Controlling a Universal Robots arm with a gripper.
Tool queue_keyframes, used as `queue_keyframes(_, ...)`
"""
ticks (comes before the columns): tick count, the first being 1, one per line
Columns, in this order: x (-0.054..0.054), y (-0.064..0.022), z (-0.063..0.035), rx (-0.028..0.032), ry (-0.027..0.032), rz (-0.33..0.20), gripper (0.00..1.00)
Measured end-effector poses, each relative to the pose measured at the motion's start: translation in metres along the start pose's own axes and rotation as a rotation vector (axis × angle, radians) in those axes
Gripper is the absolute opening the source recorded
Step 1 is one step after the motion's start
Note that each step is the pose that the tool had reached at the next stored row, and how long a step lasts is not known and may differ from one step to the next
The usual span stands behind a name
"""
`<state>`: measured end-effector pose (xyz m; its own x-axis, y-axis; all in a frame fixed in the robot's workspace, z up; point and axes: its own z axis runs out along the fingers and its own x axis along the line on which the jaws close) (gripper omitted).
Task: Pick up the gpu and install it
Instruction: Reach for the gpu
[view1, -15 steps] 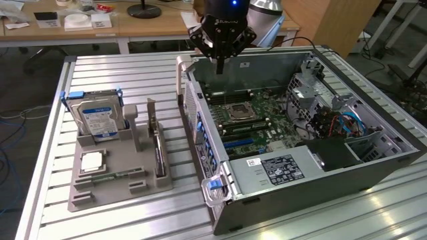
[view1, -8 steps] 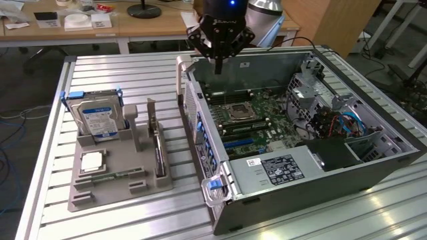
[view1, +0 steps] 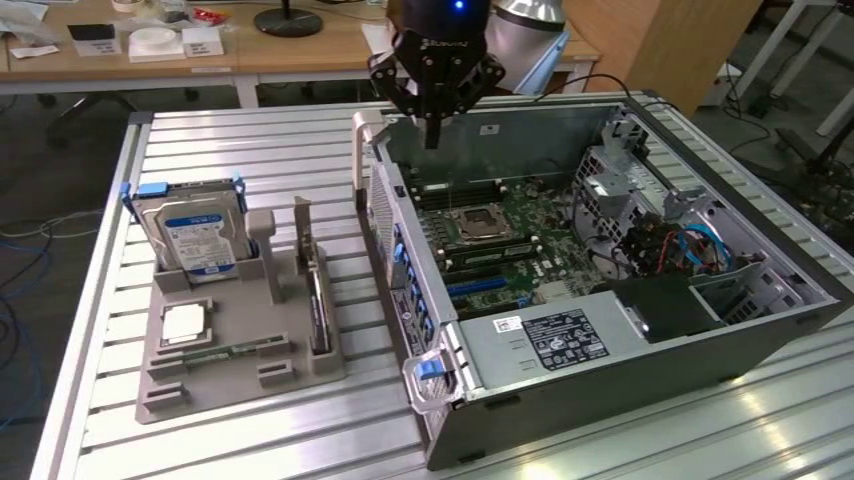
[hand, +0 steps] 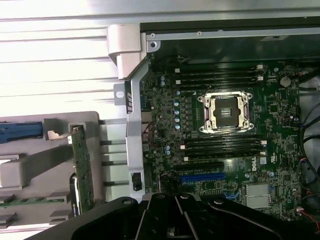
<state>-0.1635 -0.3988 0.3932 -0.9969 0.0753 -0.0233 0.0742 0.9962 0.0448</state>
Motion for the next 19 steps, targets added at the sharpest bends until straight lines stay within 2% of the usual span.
queue_keyframes(19,0.0072,-0.0005,-0.0002,0.0000,0.0000,0.000,0.11)
